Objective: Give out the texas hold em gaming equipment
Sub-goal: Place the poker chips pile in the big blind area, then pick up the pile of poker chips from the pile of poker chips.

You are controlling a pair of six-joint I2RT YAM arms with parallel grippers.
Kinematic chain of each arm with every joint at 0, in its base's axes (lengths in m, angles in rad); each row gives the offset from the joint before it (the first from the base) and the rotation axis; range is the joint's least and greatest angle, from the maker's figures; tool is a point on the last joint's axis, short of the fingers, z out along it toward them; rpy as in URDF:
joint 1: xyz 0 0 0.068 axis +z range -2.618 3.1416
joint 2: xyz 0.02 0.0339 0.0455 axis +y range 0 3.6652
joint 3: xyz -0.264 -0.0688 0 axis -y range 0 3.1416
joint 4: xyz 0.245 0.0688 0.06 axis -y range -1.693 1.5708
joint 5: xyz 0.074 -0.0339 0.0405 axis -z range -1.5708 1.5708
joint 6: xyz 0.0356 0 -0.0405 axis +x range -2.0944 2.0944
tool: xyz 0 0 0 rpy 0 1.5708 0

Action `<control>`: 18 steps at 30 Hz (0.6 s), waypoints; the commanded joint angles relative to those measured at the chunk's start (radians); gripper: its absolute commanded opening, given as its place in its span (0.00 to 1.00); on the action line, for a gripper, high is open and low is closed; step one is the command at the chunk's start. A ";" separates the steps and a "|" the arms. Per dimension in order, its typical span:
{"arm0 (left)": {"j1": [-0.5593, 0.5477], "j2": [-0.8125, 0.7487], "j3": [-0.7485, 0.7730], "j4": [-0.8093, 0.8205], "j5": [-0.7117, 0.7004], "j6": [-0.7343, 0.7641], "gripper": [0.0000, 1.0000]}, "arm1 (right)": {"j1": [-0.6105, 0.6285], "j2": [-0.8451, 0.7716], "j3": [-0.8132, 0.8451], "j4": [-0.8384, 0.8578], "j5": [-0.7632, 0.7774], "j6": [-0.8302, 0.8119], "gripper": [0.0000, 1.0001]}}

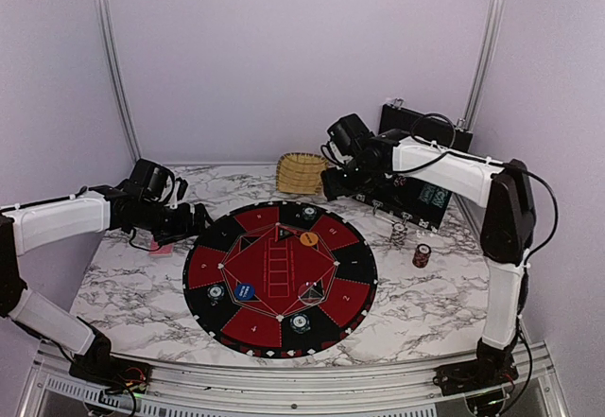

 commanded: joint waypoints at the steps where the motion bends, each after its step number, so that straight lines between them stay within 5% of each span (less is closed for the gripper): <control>1: -0.017 -0.028 0.011 -0.006 -0.027 -0.018 0.99 | -0.023 -0.165 -0.197 0.059 0.054 0.053 0.68; 9: -0.054 -0.016 0.033 -0.014 -0.062 -0.047 0.99 | -0.128 -0.350 -0.499 0.091 0.066 0.075 0.68; 18: -0.075 -0.012 0.056 -0.033 -0.084 -0.056 0.99 | -0.228 -0.342 -0.591 0.152 0.011 0.062 0.72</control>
